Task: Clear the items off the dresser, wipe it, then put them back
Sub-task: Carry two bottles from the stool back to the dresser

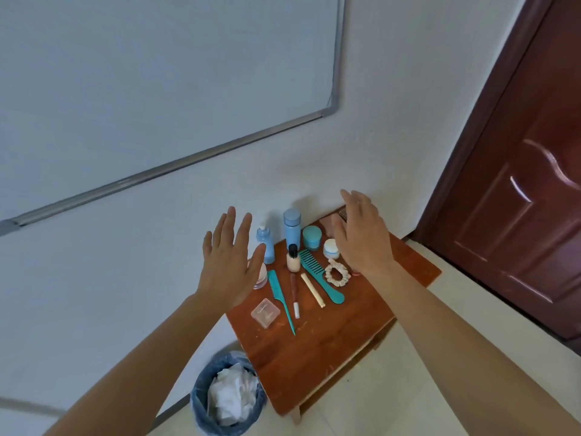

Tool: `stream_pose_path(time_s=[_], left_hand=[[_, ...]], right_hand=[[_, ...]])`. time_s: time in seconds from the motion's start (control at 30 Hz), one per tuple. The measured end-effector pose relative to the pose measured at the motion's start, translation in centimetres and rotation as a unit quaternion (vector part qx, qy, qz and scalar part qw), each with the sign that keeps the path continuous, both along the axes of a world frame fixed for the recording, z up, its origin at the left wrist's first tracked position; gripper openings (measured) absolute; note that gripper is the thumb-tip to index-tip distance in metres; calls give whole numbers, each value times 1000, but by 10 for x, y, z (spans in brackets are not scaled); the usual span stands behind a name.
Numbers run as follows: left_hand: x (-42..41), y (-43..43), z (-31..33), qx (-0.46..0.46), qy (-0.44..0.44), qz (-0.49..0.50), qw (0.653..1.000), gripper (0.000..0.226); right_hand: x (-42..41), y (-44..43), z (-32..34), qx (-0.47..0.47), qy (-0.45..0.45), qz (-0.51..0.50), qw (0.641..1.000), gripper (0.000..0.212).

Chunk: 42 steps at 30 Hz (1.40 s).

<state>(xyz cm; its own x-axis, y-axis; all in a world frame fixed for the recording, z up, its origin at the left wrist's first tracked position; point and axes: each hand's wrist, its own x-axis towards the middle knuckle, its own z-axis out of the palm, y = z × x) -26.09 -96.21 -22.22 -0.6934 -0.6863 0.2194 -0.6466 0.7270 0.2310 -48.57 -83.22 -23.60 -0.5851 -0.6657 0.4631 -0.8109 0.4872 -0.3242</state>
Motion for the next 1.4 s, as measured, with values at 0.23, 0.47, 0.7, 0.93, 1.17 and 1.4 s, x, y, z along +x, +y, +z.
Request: stream_pose_path(time_s=[0.23, 0.47, 0.7, 0.93, 1.17, 1.4], left_hand=[[-19, -15, -20, 42, -20, 28, 999, 73], [-48, -69, -69, 132, 8, 66, 989, 72], [-81, -89, -121, 219, 35, 105, 969, 83], [-118, -97, -178, 279, 105, 237, 925, 85], [-140, -92, -222, 215, 126, 323, 913, 74], [-152, -95, -203, 216, 151, 333, 905, 56]], right_hand=[[-39, -44, -10, -1, -48, 46, 998, 53], [-45, -103, -46, 38, -90, 99, 990, 67], [-66, -132, -92, 50, -178, 119, 976, 89], [-92, -163, -153, 62, -232, 182, 953, 101], [-103, -183, -196, 17, -135, 206, 969, 73], [-106, -185, -178, 16, -145, 235, 961, 57]])
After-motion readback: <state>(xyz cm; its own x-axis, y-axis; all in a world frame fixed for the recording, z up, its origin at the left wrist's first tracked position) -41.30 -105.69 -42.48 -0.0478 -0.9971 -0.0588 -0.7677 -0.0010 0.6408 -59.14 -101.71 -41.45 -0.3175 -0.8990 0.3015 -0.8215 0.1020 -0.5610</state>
